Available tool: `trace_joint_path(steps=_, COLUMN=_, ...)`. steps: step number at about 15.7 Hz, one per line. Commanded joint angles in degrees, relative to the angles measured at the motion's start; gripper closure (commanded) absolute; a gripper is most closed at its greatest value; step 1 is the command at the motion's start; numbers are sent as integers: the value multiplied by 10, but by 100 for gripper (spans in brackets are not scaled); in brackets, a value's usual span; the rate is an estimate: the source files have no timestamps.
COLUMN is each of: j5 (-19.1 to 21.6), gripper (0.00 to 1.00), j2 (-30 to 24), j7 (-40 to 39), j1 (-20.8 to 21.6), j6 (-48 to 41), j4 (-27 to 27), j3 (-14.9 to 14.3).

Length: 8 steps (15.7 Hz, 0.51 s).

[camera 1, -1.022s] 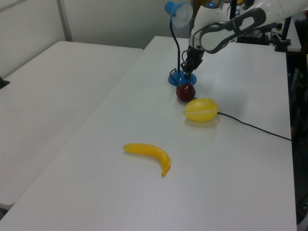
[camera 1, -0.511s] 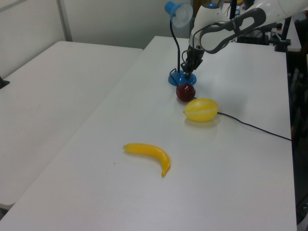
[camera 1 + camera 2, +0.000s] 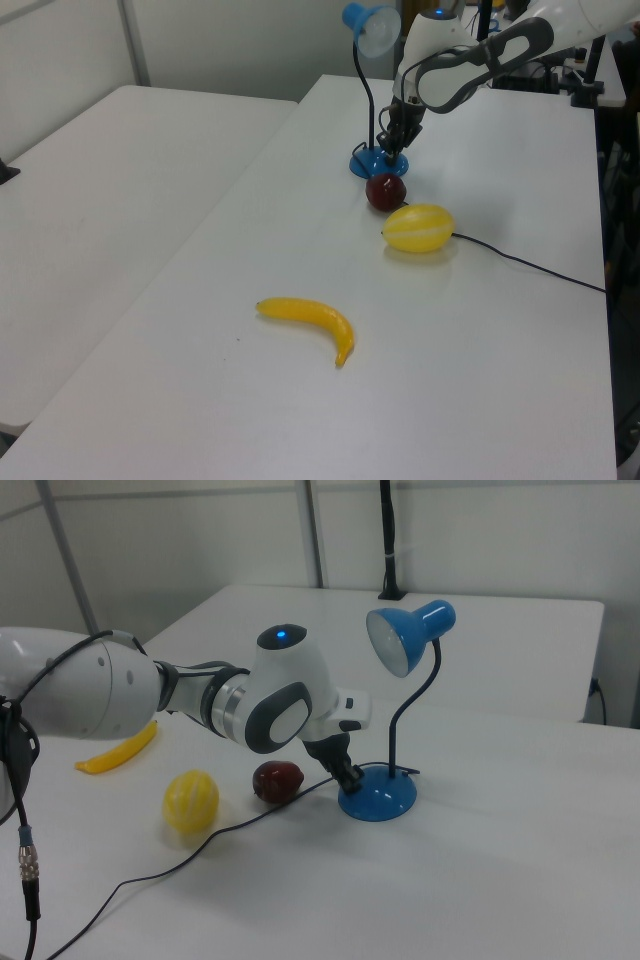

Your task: Turn off lamp

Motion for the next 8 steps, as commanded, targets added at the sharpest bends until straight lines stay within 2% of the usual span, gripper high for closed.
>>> trace_joint_path(steps=1, j5=-10, gripper=100, j2=13, j7=19, j1=7, j6=-5, j4=-26, j3=-3)
trace_joint_path(steps=4, j5=-10, gripper=100, j2=4, j7=22, j1=6, j6=-33, j4=-22, j3=-3)
trace_joint_path(steps=8, j5=-9, gripper=100, j2=-41, j7=18, j1=6, j6=-103, j4=-19, j3=-3)
